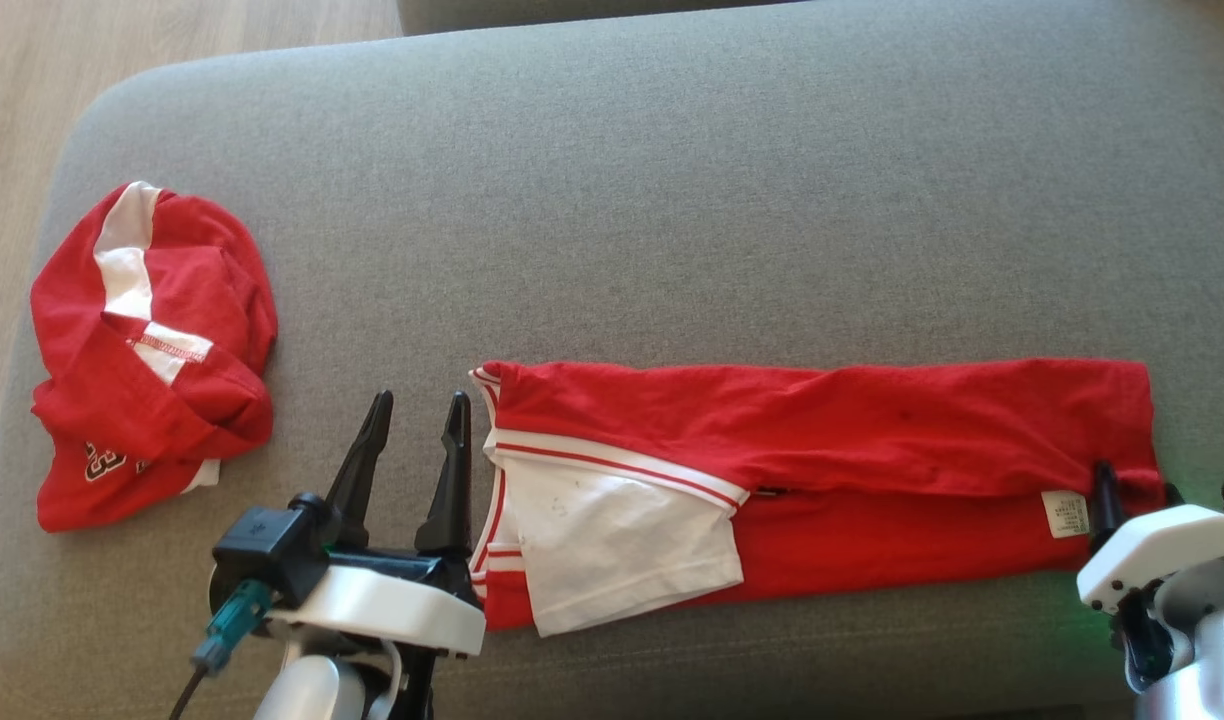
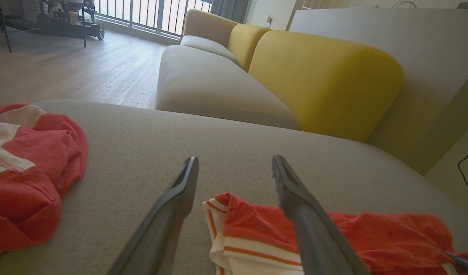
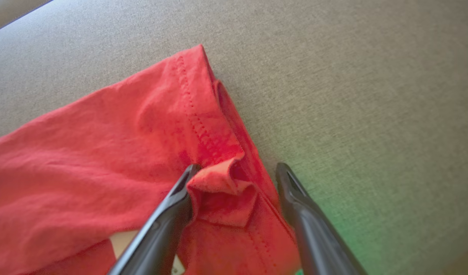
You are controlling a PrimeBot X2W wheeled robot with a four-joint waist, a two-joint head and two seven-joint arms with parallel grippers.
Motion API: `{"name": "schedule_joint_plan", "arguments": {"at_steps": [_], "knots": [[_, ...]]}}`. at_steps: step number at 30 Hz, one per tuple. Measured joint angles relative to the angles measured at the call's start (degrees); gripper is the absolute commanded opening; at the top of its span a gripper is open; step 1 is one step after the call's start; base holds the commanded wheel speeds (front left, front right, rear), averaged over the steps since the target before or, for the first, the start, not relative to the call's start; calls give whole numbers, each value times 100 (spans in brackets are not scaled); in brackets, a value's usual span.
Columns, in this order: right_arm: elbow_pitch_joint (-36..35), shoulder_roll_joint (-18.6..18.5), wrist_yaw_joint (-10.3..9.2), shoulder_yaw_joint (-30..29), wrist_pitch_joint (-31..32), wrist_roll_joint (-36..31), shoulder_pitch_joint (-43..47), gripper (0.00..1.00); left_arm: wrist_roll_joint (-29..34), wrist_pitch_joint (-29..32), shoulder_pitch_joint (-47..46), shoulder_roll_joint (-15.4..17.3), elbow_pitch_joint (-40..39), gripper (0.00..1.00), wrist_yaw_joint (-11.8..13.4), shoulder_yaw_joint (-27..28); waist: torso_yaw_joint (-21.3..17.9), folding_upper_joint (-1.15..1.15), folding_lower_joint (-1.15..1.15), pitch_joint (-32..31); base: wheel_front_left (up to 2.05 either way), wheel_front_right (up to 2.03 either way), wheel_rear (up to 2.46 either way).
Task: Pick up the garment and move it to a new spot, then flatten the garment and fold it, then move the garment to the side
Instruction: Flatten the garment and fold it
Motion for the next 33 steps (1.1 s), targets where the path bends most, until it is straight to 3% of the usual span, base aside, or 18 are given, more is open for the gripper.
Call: {"name": "schedule_joint_plan", "arguments": {"at_steps": [2, 5, 15, 20, 25, 28, 33], "knots": [[21, -8, 0, 70, 16, 41, -2, 100, 0, 0, -1, 0, 1, 100, 0, 0, 1, 0, 0, -1, 0, 0, 0], [29, -24, -1, 198, 47, 153, -3, 0, 0, 0, -2, 0, 9, 100, 0, 0, 9, 0, 0, -10, 0, 0, 0], [38, -220, 0, 382, 38, 278, -3, 0, -4, 0, -3, -1, 59, 100, 0, -3, 41, 0, 0, -89, 0, 0, 0], [107, -563, 1, 109, -12, 242, -106, 0, -42, 0, -3, -1, 53, 100, 0, -15, 88, 0, 0, -112, 0, 0, 0], [113, -861, 0, -334, -149, -237, -386, 0, -65, 0, -2, -1, 44, 100, -41, -16, 124, 0, 0, -143, 0, 0, 0], [113, -767, 0, -322, -93, -283, -481, 0, -65, 0, -2, -1, 45, 100, -41, -9, 136, 0, 0, -186, 0, 0, 0], [-231, -468, 0, 258, 281, -176, -469, 0, -71, -1, 20, -1, 35, 100, -33, 51, 72, 0, 0, -310, 0, 0, 0]]}}
